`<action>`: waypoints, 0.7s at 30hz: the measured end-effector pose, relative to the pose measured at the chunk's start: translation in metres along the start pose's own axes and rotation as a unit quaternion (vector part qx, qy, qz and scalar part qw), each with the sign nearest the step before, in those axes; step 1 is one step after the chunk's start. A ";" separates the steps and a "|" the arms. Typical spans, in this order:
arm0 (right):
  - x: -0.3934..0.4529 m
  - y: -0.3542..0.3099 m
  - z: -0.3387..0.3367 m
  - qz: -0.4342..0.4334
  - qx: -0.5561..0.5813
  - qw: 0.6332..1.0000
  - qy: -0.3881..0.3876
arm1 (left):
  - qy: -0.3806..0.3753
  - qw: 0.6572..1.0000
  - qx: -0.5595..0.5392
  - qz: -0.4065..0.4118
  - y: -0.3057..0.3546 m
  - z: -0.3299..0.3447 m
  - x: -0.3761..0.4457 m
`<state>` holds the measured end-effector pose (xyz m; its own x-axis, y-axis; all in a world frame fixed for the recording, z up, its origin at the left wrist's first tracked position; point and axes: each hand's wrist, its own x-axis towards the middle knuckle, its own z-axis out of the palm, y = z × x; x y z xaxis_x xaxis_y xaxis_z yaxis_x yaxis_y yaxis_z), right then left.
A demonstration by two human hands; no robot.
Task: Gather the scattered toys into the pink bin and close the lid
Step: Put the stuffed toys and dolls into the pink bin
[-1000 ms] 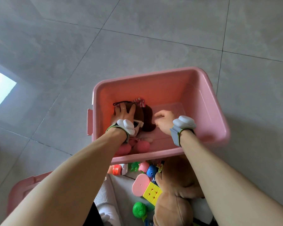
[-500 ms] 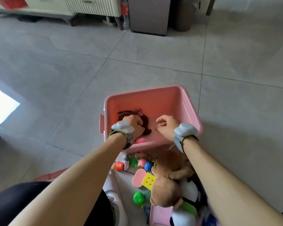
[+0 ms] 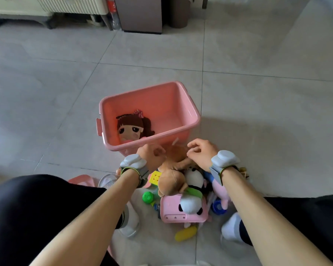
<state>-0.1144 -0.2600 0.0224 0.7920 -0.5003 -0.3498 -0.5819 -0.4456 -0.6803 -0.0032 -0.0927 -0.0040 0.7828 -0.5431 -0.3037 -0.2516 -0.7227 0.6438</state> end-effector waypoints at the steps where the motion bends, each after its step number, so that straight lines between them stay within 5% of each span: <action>1: -0.007 0.005 -0.001 0.005 0.002 1.000 0.003 | -0.011 1.000 0.006 -0.005 -0.002 0.008 -0.003; 6: -0.034 0.035 0.000 0.025 0.016 0.999 0.019 | -0.073 0.996 0.037 -0.036 -0.001 0.039 -0.015; 11: -0.052 0.056 0.012 0.039 0.033 0.999 0.017 | -0.196 0.958 0.209 -0.032 0.000 0.069 -0.022; 21: -0.055 0.071 0.015 0.060 0.000 0.998 0.006 | -0.177 0.951 0.254 0.000 -0.036 0.108 -0.017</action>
<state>-0.1971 -0.2528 -0.0166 0.7140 -0.5586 -0.4221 -0.6730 -0.3814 -0.6338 -0.0692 -0.1041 -0.0980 0.5655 -0.5880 -0.5784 -0.5639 -0.7874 0.2491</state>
